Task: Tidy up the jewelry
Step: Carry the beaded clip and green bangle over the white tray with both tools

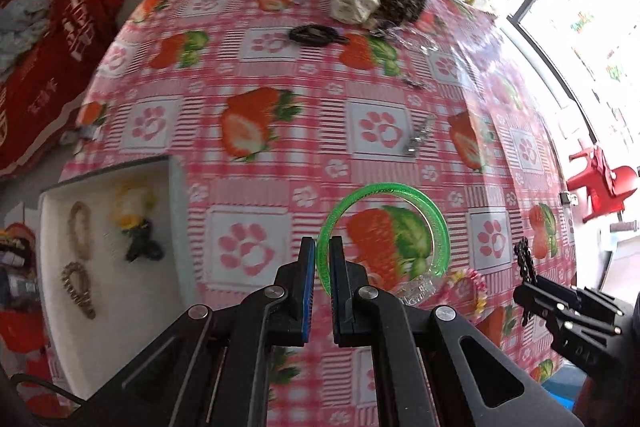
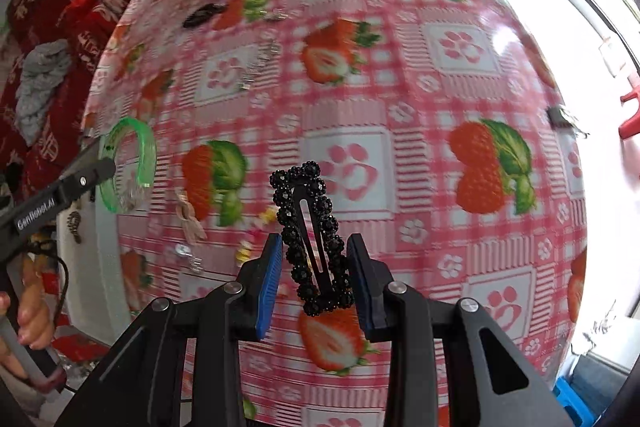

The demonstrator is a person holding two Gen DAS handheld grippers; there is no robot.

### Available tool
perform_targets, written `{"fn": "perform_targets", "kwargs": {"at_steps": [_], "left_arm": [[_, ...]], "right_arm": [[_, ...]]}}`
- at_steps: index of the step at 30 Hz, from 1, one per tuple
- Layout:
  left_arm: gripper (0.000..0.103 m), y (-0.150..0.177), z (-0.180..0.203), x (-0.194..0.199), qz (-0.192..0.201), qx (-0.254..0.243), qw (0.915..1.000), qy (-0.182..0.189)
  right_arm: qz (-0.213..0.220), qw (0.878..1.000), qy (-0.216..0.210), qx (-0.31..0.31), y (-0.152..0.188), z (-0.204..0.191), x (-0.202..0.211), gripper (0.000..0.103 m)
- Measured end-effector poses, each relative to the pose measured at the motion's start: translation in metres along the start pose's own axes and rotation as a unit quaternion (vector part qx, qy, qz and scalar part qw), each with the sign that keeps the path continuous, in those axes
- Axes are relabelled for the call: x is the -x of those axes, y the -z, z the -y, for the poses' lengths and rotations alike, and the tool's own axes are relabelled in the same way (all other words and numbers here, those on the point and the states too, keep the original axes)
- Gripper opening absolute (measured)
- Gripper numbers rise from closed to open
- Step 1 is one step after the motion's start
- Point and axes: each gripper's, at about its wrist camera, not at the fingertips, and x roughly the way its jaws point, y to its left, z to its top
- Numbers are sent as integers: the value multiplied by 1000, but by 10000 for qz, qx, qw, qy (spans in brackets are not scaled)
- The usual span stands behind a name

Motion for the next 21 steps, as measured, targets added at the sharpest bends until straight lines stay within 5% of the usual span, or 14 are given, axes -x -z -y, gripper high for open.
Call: {"fn": "perform_targets", "kwargs": {"at_steps": [12,21], "left_arm": [[13,43,-91,27,32,782,9962,-370],[13,85,-158,39,-69,1481,9865,-699]], "right_arm": [[-93,9950,-454,880,-16,-102,-6,36],[-274,9804,-906,1730,-18,-195,-23,36]]}}
